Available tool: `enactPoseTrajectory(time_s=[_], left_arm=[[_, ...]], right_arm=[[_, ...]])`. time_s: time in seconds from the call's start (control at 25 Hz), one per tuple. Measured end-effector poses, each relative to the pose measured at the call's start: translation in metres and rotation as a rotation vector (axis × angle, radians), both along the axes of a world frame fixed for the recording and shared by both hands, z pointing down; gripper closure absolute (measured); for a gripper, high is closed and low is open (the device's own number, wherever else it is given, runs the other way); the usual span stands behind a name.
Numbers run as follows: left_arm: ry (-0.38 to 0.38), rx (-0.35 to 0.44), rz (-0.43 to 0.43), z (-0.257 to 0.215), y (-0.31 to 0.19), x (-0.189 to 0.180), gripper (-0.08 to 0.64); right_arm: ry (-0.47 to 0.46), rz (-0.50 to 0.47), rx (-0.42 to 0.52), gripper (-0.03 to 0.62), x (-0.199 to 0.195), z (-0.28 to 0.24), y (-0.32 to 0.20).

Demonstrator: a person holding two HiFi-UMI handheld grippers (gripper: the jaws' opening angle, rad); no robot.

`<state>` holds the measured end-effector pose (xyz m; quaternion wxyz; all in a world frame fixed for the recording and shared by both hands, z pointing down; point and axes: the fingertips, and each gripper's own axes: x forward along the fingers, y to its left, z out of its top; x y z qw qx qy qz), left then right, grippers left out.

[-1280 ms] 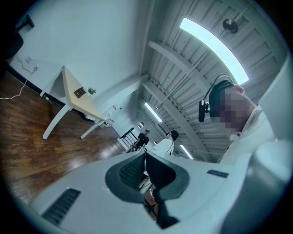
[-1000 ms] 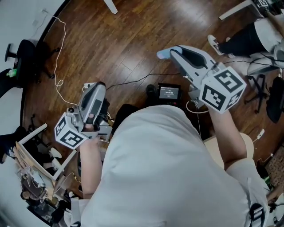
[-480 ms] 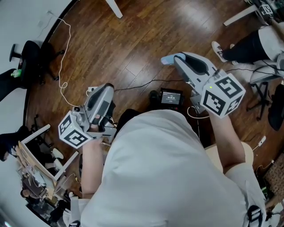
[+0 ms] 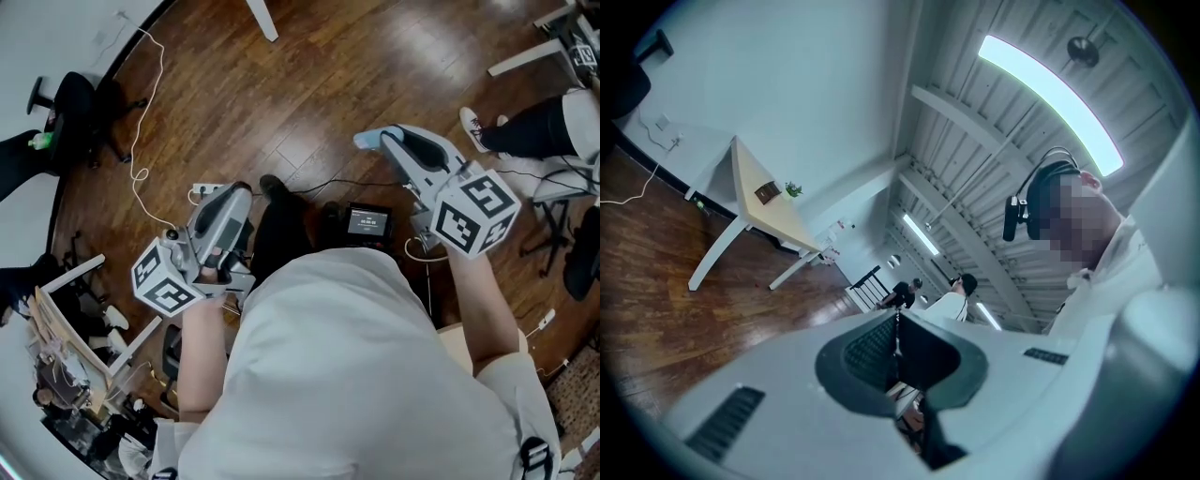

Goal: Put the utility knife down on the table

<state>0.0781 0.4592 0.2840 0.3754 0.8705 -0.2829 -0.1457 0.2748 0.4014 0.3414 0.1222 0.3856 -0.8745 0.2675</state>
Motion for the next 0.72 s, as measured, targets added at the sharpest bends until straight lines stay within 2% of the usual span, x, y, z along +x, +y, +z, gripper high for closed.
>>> enactPoseTrajectory(time_s=[0.12,0.24,0.44,0.72], left_arm=[[0.019,0.007,0.008,0.001,-0.020,-0.015,0.557],[0.035,0.004,0.039,0.007,-0.050,-0.031,0.557],[0.058,0.010,0.113,0.010,-0.113,-0.058,0.557],[0.067,0.009,0.179,0.005,-0.205,-0.108,0.557]], right_arm=[[0.018,-0.008,0.003,0.523,-0.019,-0.002,-0.017],[0.032,0.024,0.013,0.523,-0.034,-0.002,-0.043],[0.051,0.100,0.012,0.523,-0.058,-0.001,-0.100],[0.081,0.139,0.033,0.523,-0.108,-0.019,-0.187]])
